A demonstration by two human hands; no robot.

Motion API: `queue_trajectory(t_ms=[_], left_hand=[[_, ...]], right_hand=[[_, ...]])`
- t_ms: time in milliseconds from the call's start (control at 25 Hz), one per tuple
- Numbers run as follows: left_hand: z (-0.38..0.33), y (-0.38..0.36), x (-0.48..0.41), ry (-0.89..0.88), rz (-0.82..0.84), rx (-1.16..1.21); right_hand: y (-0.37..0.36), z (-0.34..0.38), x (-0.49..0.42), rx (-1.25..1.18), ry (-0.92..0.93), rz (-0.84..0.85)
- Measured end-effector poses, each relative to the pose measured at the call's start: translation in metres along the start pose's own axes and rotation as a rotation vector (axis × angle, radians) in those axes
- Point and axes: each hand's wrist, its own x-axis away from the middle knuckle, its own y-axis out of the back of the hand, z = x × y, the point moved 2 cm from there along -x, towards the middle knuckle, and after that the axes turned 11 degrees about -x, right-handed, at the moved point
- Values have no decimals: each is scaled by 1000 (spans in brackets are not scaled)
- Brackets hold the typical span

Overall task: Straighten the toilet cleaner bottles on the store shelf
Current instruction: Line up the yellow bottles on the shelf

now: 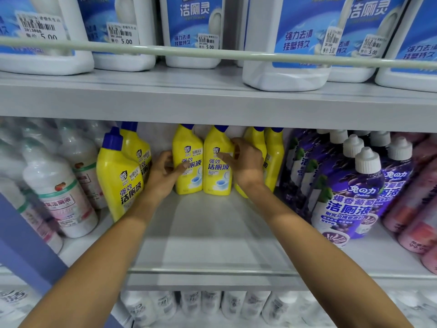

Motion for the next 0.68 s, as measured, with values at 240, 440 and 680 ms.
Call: queue_trajectory(t_ms=[240, 440, 680], left_hand=[[-4, 13, 17, -52, 138, 40], [-4, 10, 22, -102, 94, 40], [-5, 11, 14, -57, 87, 27]], right_hand=[[15, -10, 3, -91, 51, 35], [12, -9, 7, -110, 61, 26], [14, 0, 12, -159, 14, 52]])
